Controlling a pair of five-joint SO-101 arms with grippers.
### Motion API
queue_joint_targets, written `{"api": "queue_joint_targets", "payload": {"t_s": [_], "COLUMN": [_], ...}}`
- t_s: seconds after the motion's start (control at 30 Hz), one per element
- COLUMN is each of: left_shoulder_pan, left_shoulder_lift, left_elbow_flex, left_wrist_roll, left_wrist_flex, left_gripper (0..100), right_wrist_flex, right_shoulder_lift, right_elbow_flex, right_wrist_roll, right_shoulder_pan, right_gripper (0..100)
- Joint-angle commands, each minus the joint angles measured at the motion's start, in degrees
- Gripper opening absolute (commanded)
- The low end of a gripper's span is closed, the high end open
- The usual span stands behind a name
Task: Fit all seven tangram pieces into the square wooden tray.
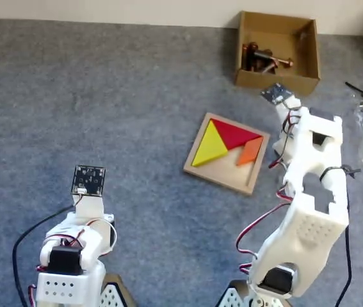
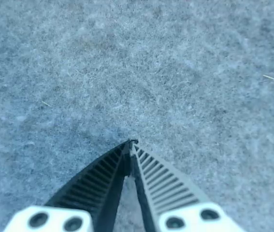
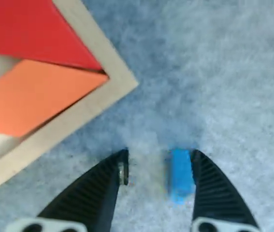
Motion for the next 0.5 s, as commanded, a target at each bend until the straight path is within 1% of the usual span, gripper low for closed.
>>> {"api": "queue_joint_targets", "payload": {"t_s": [0.0,0.2,0.3,0.47], "left_shoulder_pan": [0.92,0.92,0.92,0.92], "left_shoulder_lift": [-0.40,-0.40,-0.40,-0.40], "left_elbow_flex": [1.10,1.10,1.10,1.10], "left_wrist_roll": [0.44,0.44,0.44,0.44], "left_wrist_flex": [-0.09,-0.09,-0.09,-0.09], "left_gripper": [1,1,1,1], "right_wrist_flex": [-1.10,-1.45,-1.45,-1.45], "right_shoulder_lift": [-0.75,-0.57,-0.48,-0.48], "right_elbow_flex": [-2.24,-2.24,-2.24,-2.24], "right_wrist_roll": [-0.35,-0.35,2.37,5.36], "right_shoulder_pan": [-1.10,-0.92,-0.40,0.75], "right_gripper": [19.9,19.8,19.7,13.8]}}
